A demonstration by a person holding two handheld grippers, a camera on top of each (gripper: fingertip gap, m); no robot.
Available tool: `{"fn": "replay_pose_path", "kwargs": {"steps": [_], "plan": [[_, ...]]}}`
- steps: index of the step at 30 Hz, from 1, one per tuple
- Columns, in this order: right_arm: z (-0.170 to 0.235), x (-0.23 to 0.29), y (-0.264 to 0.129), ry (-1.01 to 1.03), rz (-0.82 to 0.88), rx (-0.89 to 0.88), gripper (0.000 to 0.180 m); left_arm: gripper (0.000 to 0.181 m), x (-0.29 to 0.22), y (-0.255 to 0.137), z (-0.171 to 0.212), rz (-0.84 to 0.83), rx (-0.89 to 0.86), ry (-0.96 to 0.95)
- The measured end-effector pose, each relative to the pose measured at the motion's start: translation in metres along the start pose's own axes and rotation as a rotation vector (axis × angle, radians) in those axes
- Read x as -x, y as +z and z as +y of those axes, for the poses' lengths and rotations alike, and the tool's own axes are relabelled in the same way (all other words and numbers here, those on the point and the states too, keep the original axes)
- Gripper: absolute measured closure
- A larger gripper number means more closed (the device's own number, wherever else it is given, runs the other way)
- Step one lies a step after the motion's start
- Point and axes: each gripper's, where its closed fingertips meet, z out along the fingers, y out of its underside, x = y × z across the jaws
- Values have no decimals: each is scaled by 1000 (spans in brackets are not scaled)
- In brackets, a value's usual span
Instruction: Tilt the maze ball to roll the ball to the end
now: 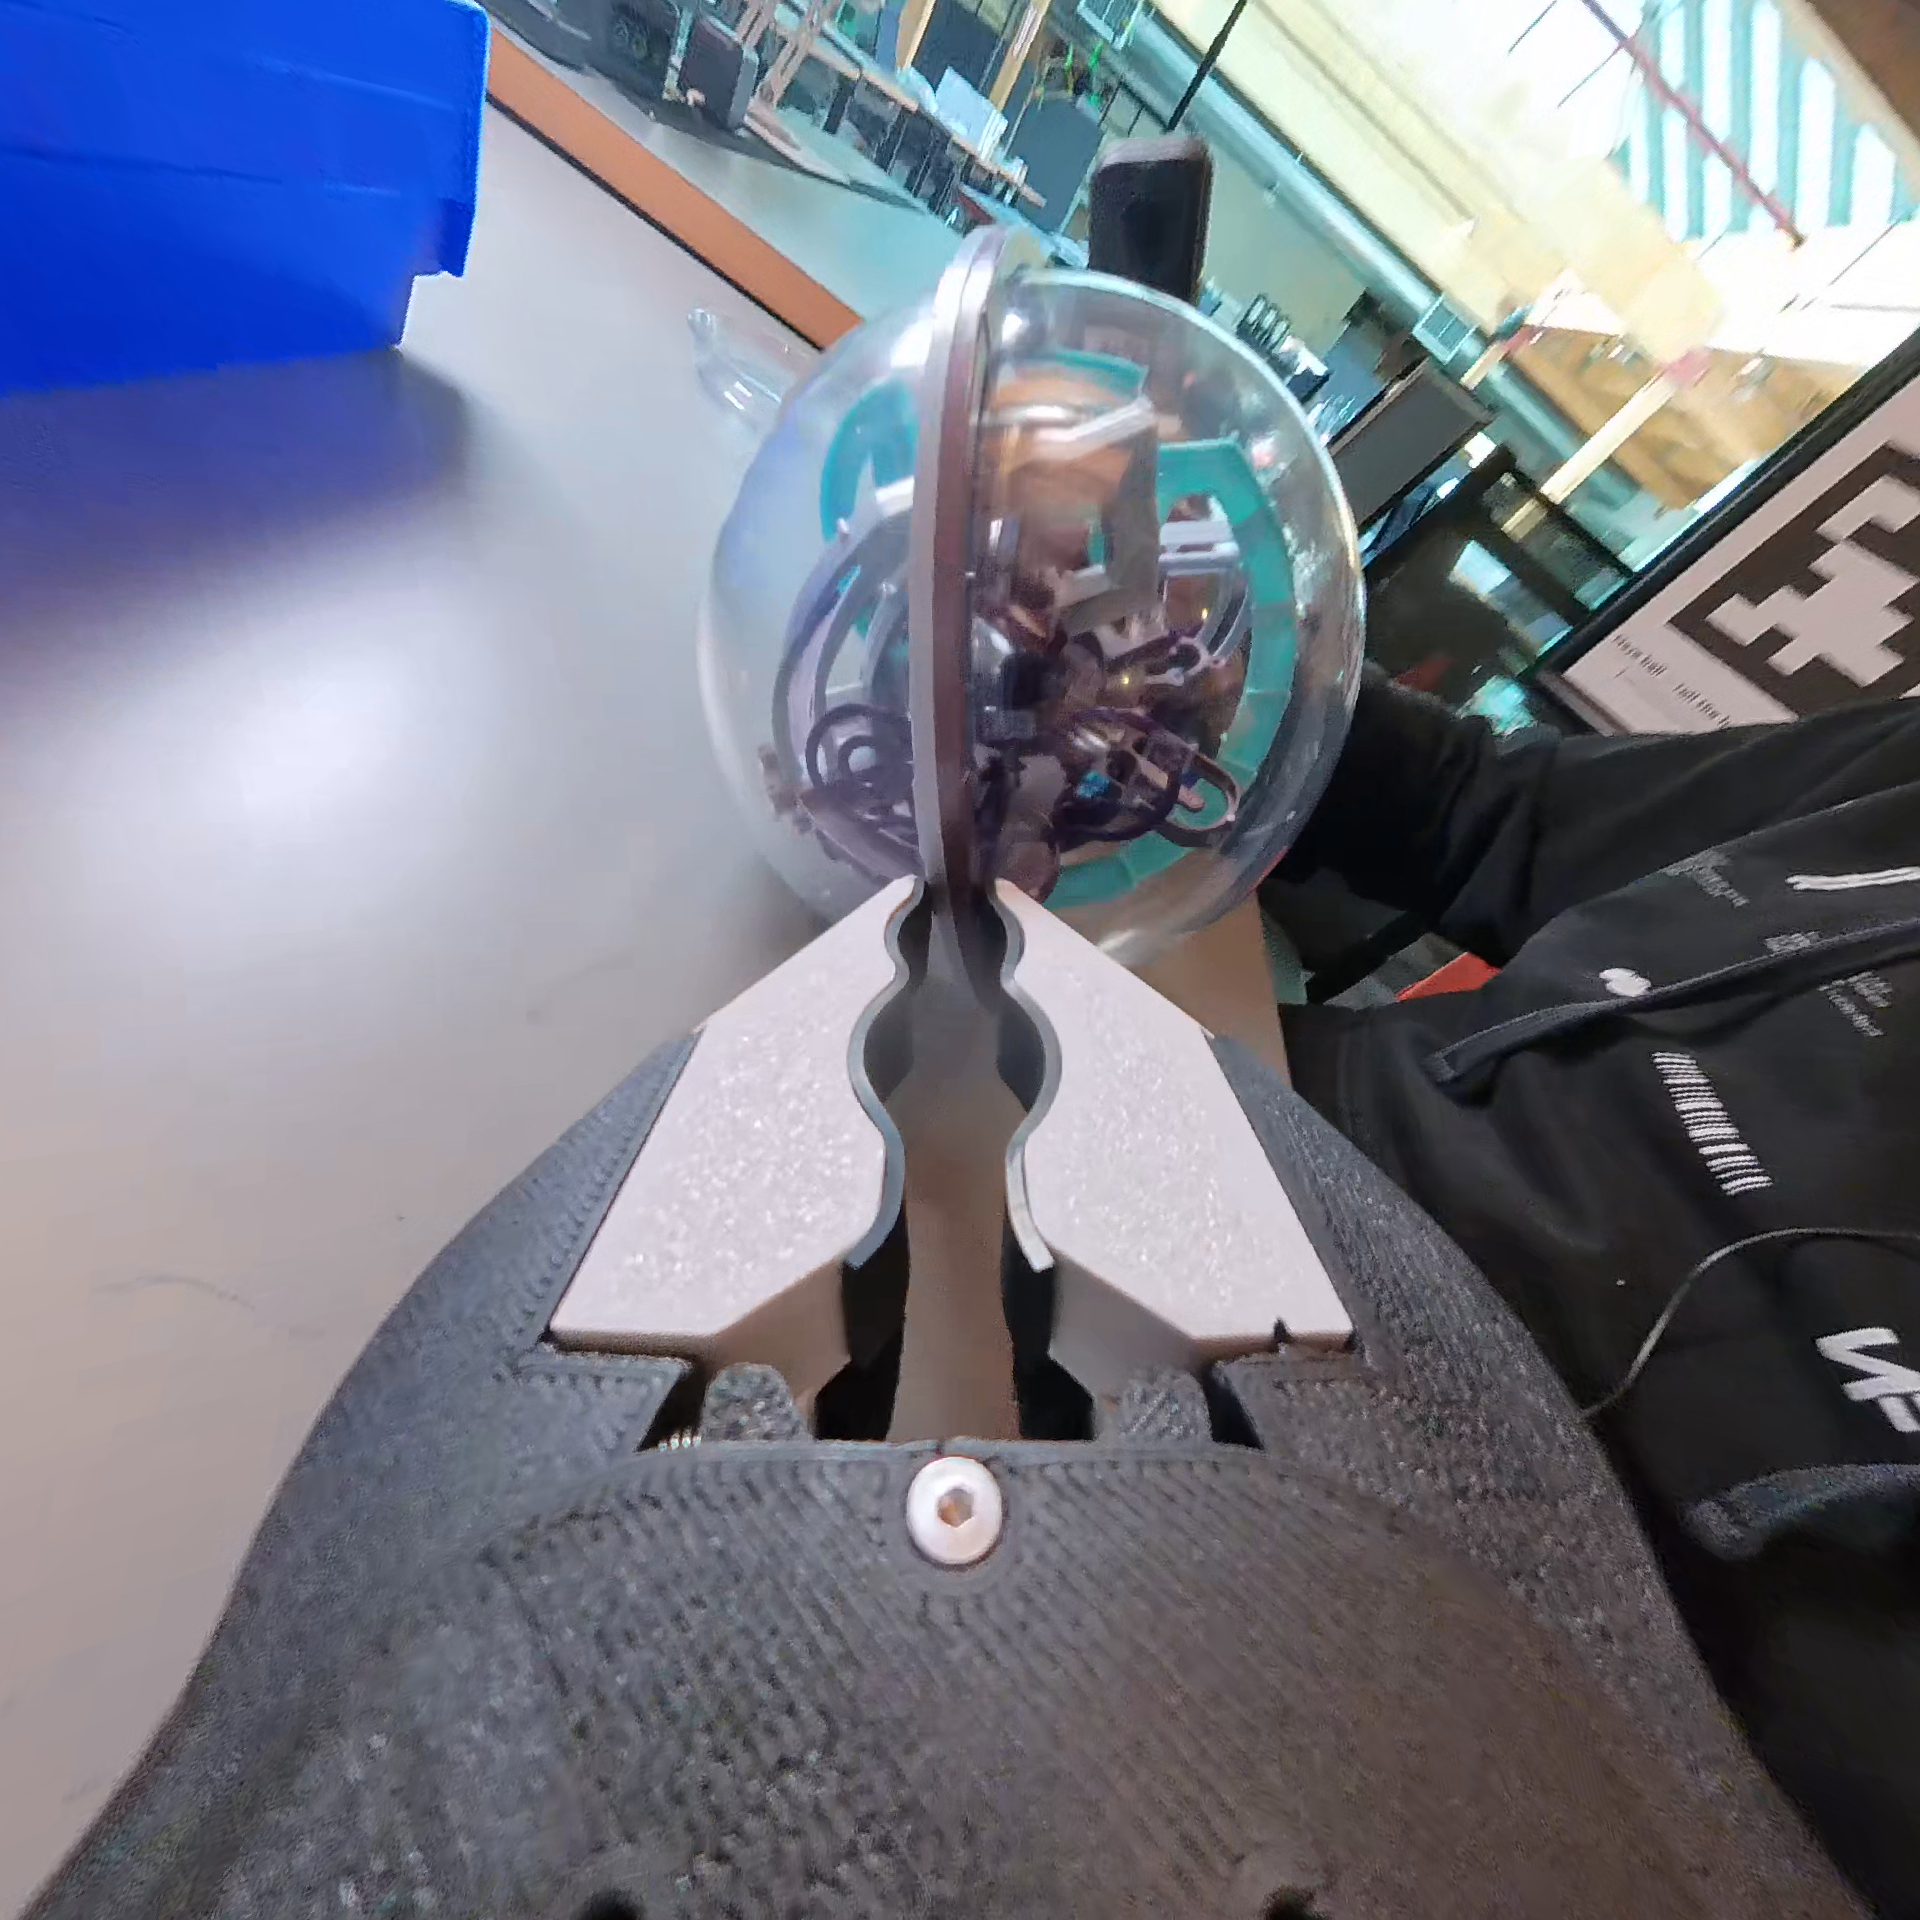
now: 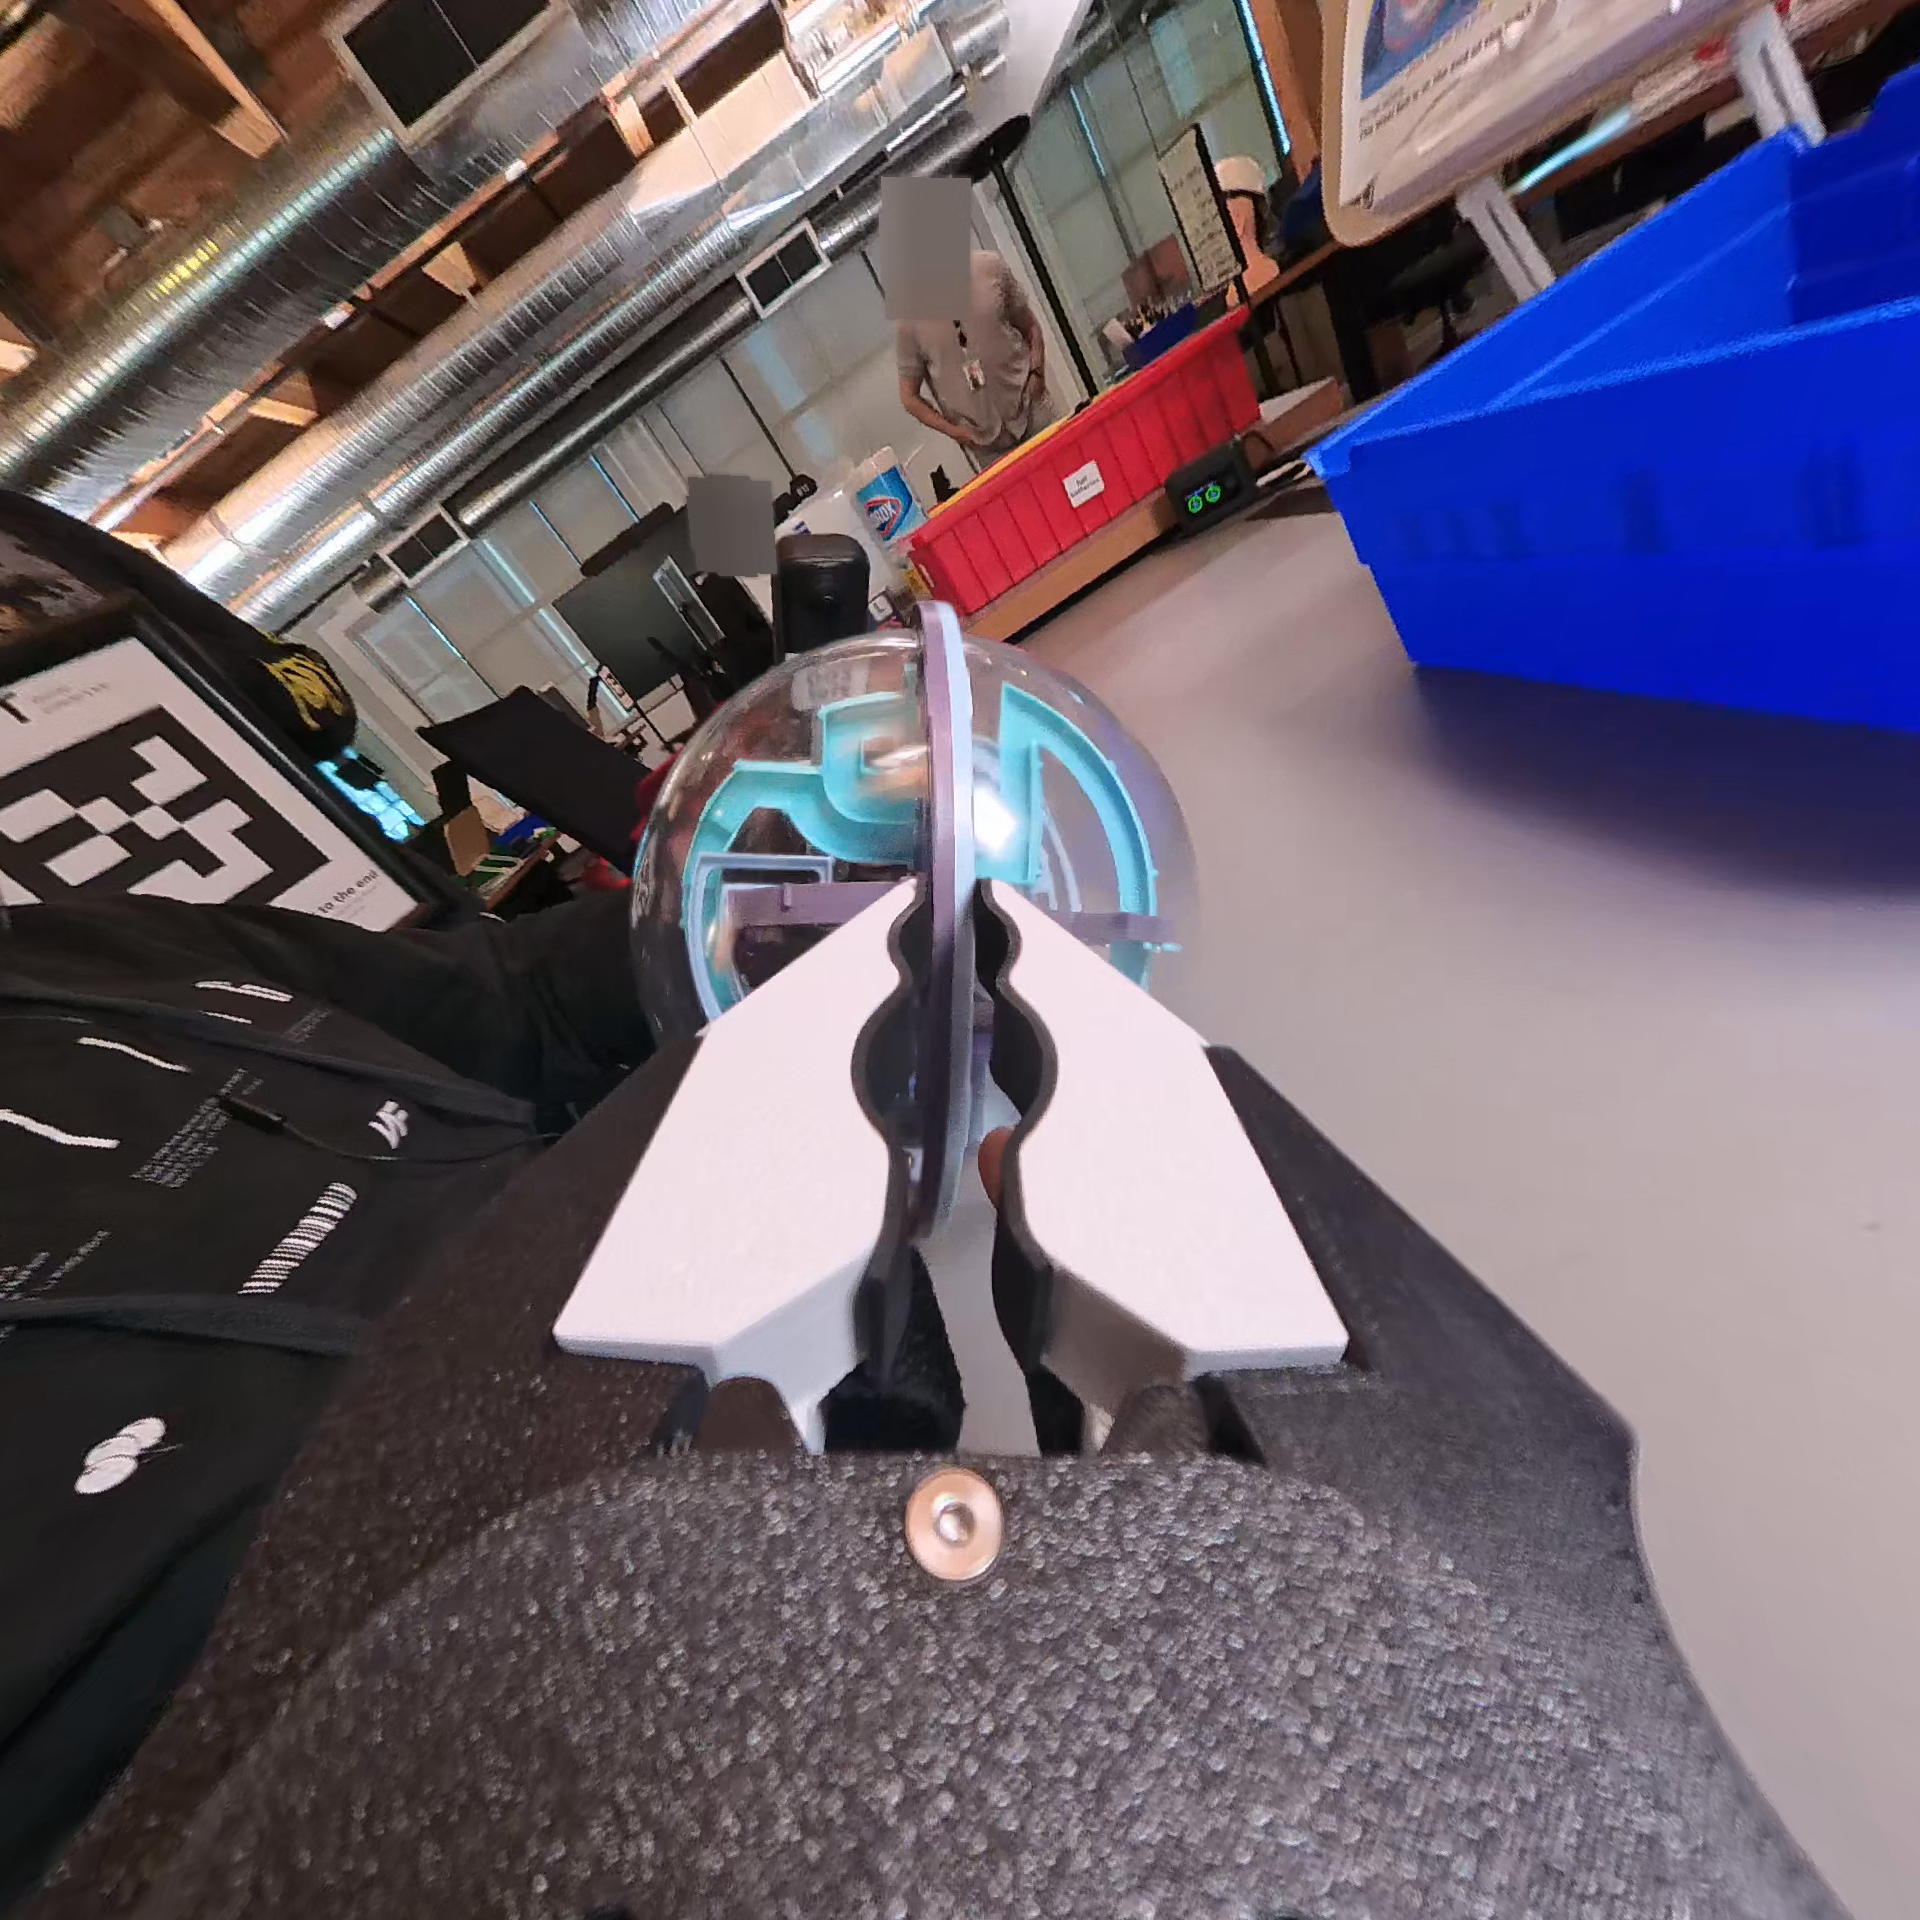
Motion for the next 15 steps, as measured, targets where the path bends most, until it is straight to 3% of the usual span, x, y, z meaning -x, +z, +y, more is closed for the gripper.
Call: {"fn": "replay_pose_path", "kwargs": {"steps": [4,15], "plan": [[-14,12,-2,-113,4,-48,174,174,-3,4,-4,-35,1,87],[-59,61,4,-487,4,-101,174,174,-41,-25,-78,-59,-207,353]]}}
